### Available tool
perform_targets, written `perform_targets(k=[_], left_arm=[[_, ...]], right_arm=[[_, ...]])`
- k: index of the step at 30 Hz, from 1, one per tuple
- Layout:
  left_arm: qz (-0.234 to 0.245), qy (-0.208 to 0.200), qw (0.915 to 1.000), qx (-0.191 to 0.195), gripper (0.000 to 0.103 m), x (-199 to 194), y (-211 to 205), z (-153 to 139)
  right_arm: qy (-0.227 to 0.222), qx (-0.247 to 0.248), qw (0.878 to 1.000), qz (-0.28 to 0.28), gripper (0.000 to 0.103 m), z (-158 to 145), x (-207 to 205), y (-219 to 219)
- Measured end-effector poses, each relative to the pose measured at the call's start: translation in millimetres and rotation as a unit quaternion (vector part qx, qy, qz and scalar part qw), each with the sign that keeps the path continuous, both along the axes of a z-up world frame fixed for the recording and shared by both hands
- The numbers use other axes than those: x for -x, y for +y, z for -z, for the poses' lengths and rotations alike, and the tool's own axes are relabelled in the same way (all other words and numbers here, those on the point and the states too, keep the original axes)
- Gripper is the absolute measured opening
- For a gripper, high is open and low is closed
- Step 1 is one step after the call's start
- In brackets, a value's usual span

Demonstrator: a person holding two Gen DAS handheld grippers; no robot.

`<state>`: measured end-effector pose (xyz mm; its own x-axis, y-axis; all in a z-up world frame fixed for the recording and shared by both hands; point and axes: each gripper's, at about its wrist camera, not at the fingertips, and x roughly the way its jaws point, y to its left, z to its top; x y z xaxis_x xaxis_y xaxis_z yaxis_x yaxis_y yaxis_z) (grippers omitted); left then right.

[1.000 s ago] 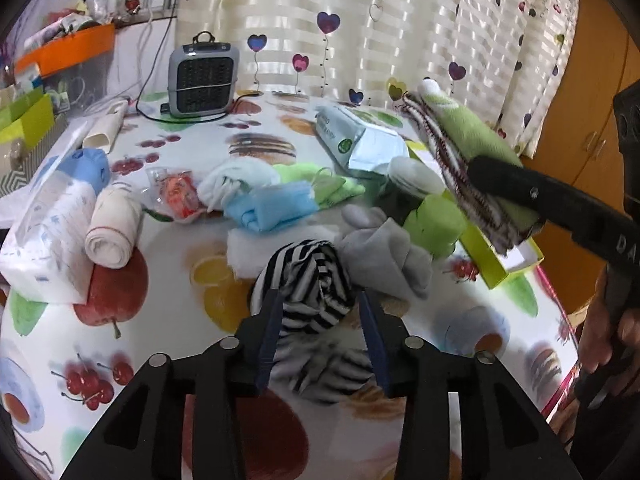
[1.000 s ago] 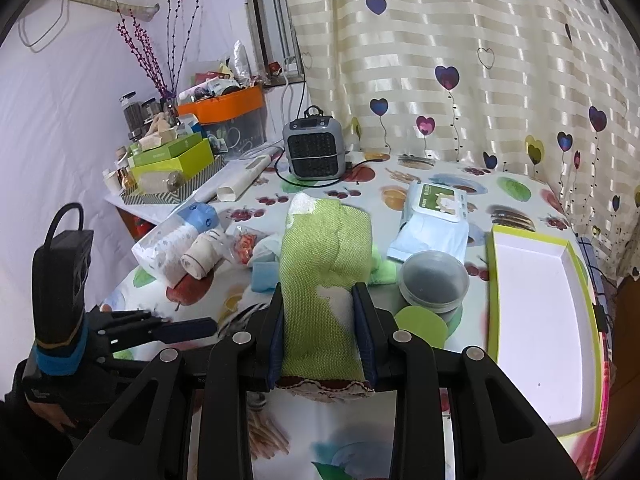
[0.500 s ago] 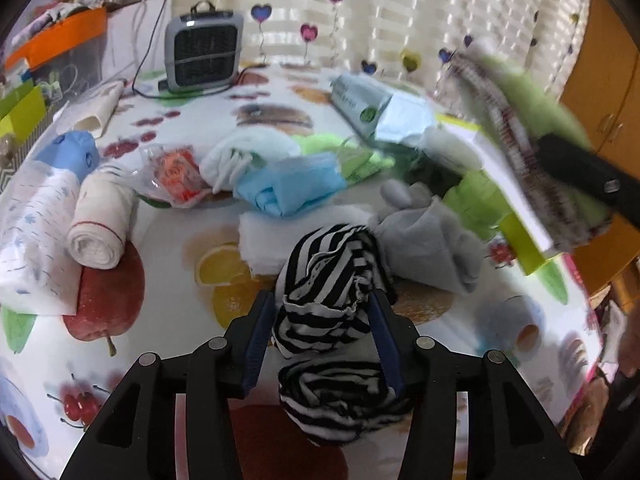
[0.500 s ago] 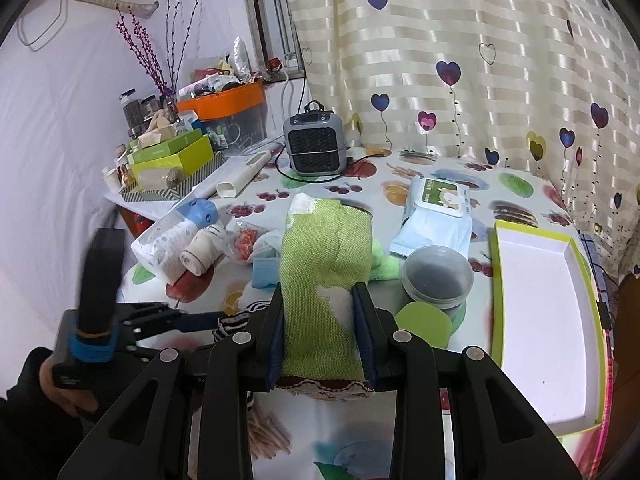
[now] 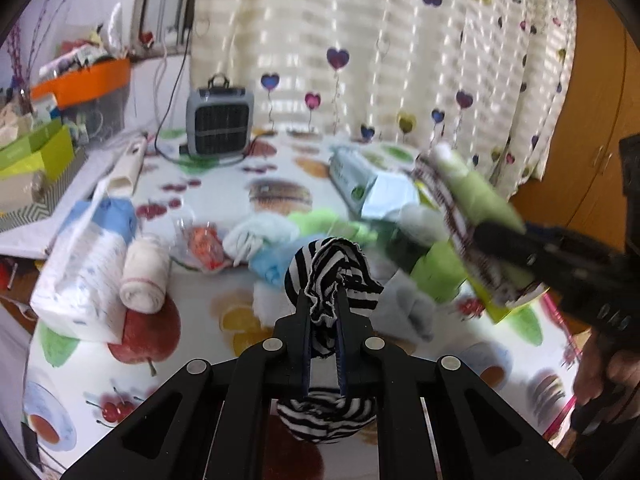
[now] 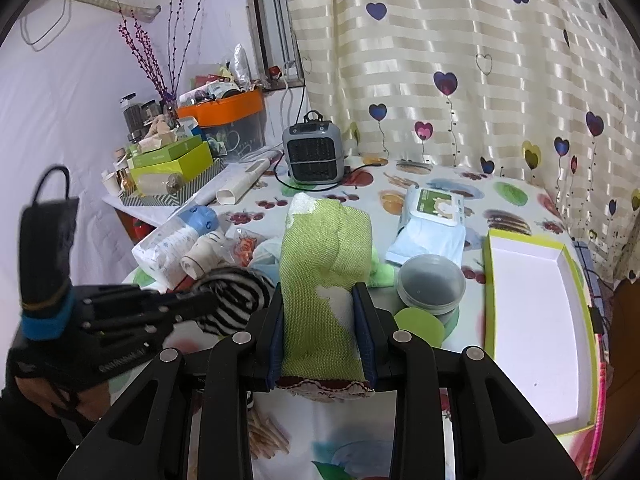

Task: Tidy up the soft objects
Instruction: 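Carry the green towel and striped cloth in both tools over the white box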

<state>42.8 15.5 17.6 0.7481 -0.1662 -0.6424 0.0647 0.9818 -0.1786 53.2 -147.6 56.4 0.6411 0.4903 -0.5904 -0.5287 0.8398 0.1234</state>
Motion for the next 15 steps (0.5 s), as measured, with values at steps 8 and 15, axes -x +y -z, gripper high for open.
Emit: perform_targets(k=[8,15], left_arm=[[-0.001,-0.021,0.9998,-0.002,0.009,-2,-14,-19],[-0.006,-0.034,0.9994,-0.003,0.009,-7,-14,-30]], right_arm=[[-0.013,-0.001,1.000,0.011,0.032,-7,4,-9],[-0.011,-0.007,1.000,0.020,0.032,-6,0,-21]])
